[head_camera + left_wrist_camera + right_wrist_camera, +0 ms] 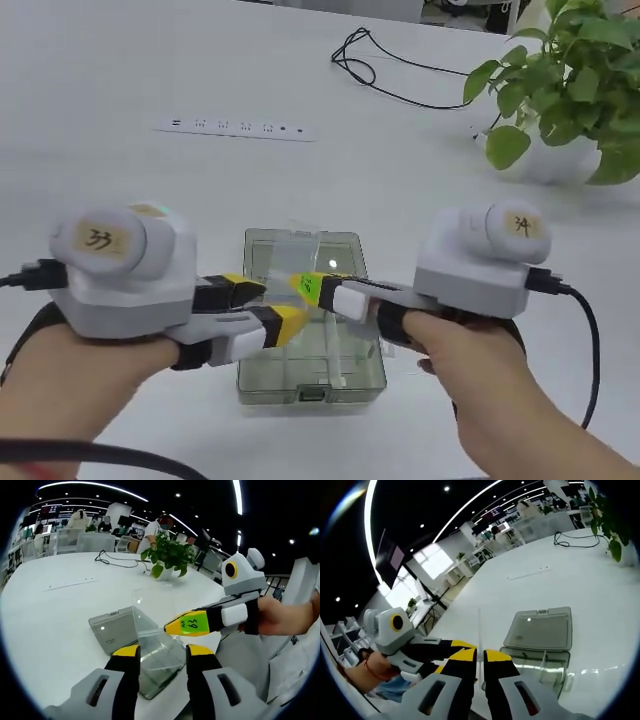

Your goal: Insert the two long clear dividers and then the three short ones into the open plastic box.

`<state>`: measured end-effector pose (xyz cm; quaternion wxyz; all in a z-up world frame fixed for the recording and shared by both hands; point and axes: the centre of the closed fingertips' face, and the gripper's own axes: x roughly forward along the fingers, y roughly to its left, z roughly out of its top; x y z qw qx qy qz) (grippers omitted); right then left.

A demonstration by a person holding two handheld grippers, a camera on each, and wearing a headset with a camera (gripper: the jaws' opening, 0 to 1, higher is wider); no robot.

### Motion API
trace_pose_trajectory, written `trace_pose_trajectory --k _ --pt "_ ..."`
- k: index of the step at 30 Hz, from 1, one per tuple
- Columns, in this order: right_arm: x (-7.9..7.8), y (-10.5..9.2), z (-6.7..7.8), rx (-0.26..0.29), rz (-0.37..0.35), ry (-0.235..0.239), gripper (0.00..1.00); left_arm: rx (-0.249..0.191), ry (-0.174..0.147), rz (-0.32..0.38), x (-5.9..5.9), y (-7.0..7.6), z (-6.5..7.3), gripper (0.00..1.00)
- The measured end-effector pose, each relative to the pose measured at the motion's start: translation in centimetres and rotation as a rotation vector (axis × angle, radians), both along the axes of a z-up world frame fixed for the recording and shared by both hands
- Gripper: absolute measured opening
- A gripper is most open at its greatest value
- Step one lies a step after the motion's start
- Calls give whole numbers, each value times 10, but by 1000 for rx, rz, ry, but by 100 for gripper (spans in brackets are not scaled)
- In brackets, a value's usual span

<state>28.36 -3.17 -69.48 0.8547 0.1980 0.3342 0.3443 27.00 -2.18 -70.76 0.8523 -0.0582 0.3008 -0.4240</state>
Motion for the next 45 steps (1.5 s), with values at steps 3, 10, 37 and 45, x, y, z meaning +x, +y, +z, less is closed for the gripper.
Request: trace_pose_trajectory --k 3,10,37,45 --pt "0 0 2 4 4 8 6 0 -3 -6 0 3 0 33" --pt "5 -6 9 3 8 13 7 13 -35 -23 1 12 1 40" --pt "14 -9 9 -135 115 165 7 116 -151 -193 -14 37 -18 83" --pt "14 -12 -1 -186 94 281 7 126 -182 -234 -16 38 -22 95"
